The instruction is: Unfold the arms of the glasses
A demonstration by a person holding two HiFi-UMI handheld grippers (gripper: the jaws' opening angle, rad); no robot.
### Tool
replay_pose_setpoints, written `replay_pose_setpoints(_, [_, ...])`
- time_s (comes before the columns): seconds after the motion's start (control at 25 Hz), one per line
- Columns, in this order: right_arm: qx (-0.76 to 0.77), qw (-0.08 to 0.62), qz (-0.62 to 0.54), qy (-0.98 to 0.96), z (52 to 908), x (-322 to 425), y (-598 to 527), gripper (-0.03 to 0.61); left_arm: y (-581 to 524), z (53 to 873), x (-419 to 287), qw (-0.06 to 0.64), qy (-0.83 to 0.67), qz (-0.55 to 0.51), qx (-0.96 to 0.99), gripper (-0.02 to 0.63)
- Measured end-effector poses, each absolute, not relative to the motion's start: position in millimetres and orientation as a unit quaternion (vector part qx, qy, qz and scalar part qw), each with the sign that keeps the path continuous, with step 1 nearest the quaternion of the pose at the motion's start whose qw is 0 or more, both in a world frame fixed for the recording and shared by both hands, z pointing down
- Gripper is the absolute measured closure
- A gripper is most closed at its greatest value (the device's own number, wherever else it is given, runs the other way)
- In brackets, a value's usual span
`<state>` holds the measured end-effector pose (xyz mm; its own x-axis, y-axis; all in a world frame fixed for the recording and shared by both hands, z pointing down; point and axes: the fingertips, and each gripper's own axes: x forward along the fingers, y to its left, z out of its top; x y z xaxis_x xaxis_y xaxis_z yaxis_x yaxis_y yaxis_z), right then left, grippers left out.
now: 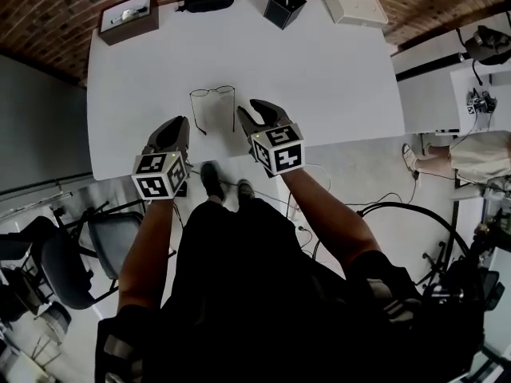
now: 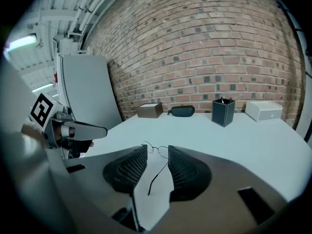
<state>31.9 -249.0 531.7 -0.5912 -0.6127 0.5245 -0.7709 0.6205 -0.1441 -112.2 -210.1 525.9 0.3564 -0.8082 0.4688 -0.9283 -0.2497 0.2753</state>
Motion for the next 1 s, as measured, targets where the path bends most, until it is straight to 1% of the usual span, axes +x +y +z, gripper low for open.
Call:
replay_pose_setpoints(0.16, [0.376,0.197,0.166,-0.89,500.0,38.1,-236.0,0.462,-194.1,504.6,-99.7,0.251,-0.571,0.098,0.776,0.585])
replay_pose_setpoints(0.24, [0.367,0.183,0.158,-0.898,483.0,39.8,-225.9,0.502,-183.4,492.5,-92.1,0.243,-0.571,0.086,0.779,0.601])
replay_pose_setpoints(0.36, [0.363,0.169,0.134,-0.907,460.8,49.9,-213.6,0.529,-168.1,473.9,-79.5,0.222,-0.574,0.077,0.784,0.603])
replay_pose_setpoints(0.48, [0.367,0.164,0.112,-0.909,446.3,63.4,-208.1,0.539,-155.6,456.3,-69.7,0.199,-0.581,0.075,0.785,0.603])
replay_pose_setpoints(0.68, [0.362,0.14,0.113,-0.915,427.7,75.5,-198.5,0.558,-138.3,430.5,-63.1,0.197,-0.583,0.046,0.787,0.603])
replay_pose_setpoints(1.0, [0.366,0.119,0.092,-0.918,399.5,71.6,-181.2,0.566,-113.3,395.1,-79.3,0.179,-0.592,0.047,0.784,0.603])
